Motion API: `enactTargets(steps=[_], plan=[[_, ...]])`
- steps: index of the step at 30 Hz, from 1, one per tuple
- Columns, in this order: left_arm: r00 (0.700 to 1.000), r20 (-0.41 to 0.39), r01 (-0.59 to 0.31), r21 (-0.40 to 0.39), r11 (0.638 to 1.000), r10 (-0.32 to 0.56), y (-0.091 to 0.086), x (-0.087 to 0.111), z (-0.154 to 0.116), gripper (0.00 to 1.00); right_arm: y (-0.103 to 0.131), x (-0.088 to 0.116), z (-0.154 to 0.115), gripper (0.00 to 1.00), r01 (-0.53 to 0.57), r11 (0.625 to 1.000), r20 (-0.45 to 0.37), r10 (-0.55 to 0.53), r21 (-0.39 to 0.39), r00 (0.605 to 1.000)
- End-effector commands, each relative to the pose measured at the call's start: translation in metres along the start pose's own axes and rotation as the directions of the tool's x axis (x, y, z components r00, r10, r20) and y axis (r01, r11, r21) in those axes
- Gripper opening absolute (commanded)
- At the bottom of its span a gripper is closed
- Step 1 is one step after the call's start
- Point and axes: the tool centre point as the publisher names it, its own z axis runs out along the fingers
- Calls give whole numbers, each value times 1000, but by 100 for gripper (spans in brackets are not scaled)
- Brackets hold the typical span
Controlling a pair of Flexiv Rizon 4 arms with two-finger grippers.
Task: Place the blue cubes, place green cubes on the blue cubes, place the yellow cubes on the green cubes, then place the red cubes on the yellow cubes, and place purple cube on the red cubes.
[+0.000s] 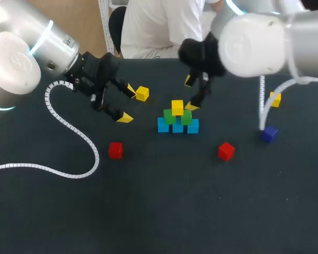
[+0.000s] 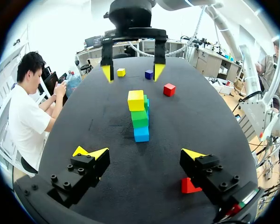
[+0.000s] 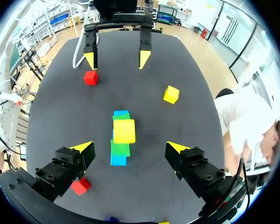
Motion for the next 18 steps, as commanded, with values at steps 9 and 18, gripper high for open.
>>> enactTargets(steps=[9,18], plan=[[1000,-3,0,4,1000,0,1,0,0,100,19,55,-41,100,-70,993,38,67,96,997],[1000,-3,0,4,1000,0,1,0,0,100,22,100,-58,100,-171,977,34,168,129,985]])
